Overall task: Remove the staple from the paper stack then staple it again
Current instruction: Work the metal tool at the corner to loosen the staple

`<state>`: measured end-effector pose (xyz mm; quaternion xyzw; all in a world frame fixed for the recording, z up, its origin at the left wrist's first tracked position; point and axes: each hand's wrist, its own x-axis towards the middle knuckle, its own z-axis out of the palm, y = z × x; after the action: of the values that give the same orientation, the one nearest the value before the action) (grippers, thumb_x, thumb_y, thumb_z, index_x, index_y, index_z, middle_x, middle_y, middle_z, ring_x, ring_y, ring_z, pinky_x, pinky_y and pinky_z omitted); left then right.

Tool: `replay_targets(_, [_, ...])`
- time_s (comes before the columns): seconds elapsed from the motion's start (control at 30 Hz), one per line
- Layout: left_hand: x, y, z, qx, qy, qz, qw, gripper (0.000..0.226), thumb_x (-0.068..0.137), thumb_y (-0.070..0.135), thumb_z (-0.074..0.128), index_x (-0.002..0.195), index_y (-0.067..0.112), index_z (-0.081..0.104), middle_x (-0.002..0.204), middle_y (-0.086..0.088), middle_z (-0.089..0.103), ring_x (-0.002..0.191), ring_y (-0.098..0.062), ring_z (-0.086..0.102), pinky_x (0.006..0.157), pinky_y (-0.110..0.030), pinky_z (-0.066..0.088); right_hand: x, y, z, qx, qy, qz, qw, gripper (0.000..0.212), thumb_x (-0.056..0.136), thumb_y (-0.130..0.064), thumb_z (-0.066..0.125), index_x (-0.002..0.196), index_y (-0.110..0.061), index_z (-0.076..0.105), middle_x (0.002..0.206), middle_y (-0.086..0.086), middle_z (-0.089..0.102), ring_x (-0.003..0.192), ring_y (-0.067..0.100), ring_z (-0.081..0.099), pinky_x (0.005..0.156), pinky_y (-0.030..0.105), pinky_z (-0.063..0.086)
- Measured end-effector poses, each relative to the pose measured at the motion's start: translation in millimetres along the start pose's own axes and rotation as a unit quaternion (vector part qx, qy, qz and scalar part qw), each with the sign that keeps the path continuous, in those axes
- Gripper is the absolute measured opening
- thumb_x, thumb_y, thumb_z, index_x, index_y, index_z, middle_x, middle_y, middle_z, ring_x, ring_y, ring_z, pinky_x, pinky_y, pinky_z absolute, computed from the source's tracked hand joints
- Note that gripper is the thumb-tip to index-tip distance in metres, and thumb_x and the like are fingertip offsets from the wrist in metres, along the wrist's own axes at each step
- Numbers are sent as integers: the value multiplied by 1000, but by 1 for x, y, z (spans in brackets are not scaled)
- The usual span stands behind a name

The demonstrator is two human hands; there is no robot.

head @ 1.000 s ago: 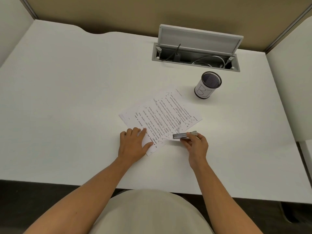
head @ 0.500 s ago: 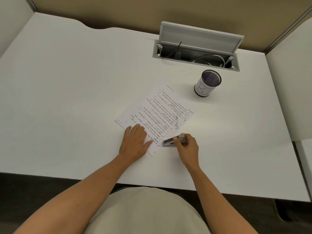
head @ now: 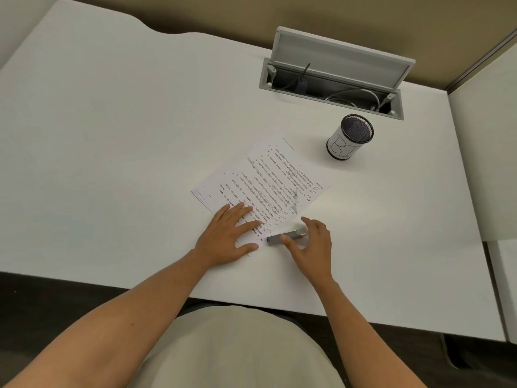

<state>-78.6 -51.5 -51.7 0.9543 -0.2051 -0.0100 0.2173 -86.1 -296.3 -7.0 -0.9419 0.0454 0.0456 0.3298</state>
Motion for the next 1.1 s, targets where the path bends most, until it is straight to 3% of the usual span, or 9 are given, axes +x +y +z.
replay_targets(0.1, [0,0,0,5,4,4,1000,61,88,67,46,140,36,49,157,-1,33,148,-19,22,121,-44,13,1,-2,2,-106,2,-136,985,54,80,-41,72,128,-24,54,134,2,50,125,20,42,100,39,36])
replay_targets(0.23, [-1,-2,-1,-4,3,22,1000,62,87,69,45,140,38,49,157,-2,33,147,-21,23,120,-48,14,6,-8,10,-158,-5,-237,959,23,77,-16,78,98,-17,70,104,3,67,103,27,59,90,37,39])
replay_targets(0.37, [0,-2,-2,-11,12,29,999,58,87,66,47,138,37,52,156,-3,36,146,-22,26,119,-49,16,8,-15,13,-188,-25,-236,953,16,81,-13,73,96,-17,71,91,-2,69,93,24,60,91,37,35])
replay_targets(0.53, [0,-4,0,-5,19,35,999,60,87,68,46,138,36,52,155,-3,37,146,-22,27,120,-49,15,4,-29,17,-198,-57,-237,949,17,82,-11,71,98,-17,71,88,1,68,85,26,61,81,41,43])
replay_targets(0.8, [0,-6,7,22,28,60,998,62,89,69,42,139,33,51,156,2,37,147,-19,25,119,-57,12,-7,-32,20,-225,-42,-269,935,39,75,2,72,109,-15,69,87,3,67,79,28,60,71,39,45])
replay_targets(1.1, [2,-5,3,61,-28,63,996,59,93,70,28,143,42,42,161,3,23,150,-21,13,117,-61,6,-5,-41,21,-230,-46,-266,935,45,64,8,72,105,-10,71,79,5,68,69,28,58,55,36,43])
